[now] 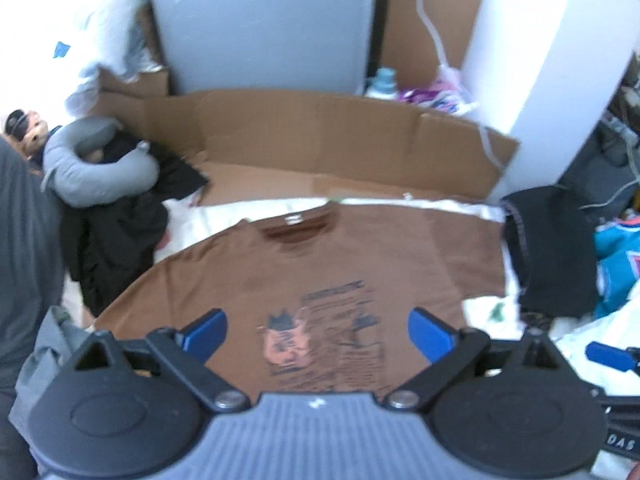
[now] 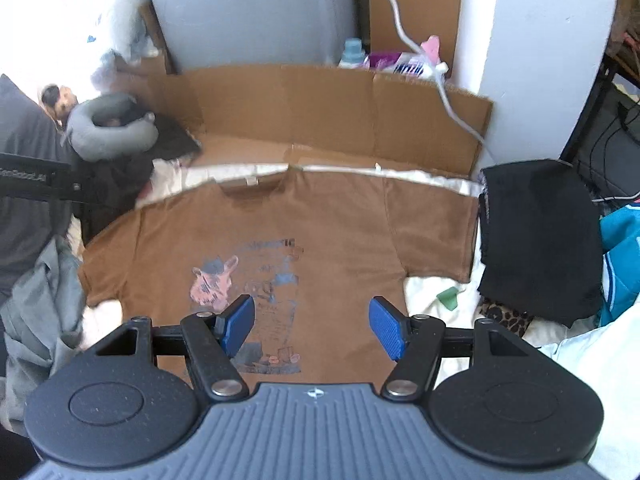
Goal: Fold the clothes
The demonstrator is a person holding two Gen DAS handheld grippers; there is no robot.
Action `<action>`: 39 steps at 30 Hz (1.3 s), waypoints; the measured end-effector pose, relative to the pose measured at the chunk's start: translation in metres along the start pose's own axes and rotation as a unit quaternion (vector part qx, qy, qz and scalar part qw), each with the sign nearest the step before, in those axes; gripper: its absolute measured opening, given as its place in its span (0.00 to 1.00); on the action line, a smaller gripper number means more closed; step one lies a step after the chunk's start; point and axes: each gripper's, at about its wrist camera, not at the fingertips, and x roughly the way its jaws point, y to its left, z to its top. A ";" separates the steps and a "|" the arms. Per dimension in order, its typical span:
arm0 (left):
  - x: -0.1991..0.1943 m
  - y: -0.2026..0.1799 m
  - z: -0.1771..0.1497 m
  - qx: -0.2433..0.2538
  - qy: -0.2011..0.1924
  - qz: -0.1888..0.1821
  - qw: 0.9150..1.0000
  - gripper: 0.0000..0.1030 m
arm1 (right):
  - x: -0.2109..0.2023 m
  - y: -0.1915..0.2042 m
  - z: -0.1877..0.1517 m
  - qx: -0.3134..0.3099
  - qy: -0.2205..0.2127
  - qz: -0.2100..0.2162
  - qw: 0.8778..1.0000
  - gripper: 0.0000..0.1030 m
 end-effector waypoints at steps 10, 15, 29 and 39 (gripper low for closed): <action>-0.036 -0.034 0.015 -0.031 -0.027 -0.006 0.999 0.96 | -0.069 -0.037 0.013 0.047 -0.087 -0.005 0.995 0.68; -0.058 -0.050 0.019 -0.035 -0.050 -0.010 0.998 0.96 | -0.103 -0.055 0.017 0.073 -0.126 0.000 0.989 0.68; -0.085 -0.095 0.028 0.029 -0.102 -0.036 0.994 0.96 | -0.132 -0.068 0.018 0.084 -0.179 -0.002 0.980 0.68; -0.036 -0.065 0.041 0.023 -0.110 -0.041 0.993 0.96 | -0.046 -0.131 0.026 0.149 -0.103 -0.033 0.983 0.67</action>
